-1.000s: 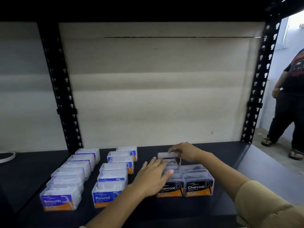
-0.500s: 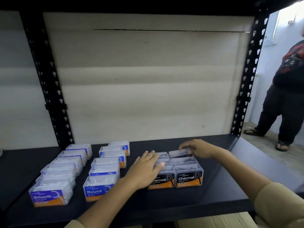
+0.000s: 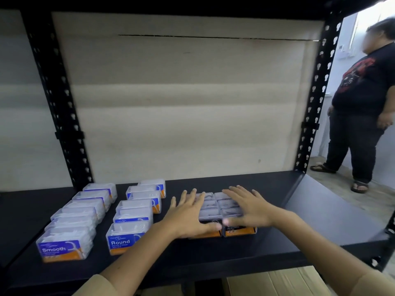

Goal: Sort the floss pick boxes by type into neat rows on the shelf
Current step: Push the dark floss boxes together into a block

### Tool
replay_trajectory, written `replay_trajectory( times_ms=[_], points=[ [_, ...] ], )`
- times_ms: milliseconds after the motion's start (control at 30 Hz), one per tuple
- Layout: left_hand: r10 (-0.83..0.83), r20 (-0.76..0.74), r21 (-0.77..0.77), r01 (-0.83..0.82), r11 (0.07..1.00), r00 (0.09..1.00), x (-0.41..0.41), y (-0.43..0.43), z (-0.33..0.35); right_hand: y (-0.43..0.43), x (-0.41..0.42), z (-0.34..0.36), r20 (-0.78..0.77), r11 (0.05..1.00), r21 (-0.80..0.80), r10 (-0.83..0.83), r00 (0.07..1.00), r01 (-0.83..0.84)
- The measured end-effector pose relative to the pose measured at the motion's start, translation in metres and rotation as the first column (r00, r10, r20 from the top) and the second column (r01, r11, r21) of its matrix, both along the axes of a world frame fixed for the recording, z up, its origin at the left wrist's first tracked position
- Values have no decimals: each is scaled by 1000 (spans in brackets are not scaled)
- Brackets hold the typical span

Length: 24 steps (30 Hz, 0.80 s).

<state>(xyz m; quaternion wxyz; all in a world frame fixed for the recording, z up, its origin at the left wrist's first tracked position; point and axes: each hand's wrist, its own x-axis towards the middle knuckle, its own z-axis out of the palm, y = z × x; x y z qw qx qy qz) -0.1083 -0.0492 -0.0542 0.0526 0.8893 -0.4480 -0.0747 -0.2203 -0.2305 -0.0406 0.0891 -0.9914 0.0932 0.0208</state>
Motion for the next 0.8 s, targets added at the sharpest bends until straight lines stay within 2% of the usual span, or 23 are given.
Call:
replay_trajectory(
  times_ms=[167,400,800],
  points=[
    [3,-37,15,-3,1000,999,-3,-2,-5,5,-6,-9,-121,986,-167,-48,991,27],
    [15,-97,-39,-19,999,995,-3,-6,-8,0,-1,-16,-84,985,-171,-47,995,32],
    [-4,-85,-45,0,999,996,-8,-34,-9,-25,-5,-16,-42,985,-168,-45,998,37]
  ],
)
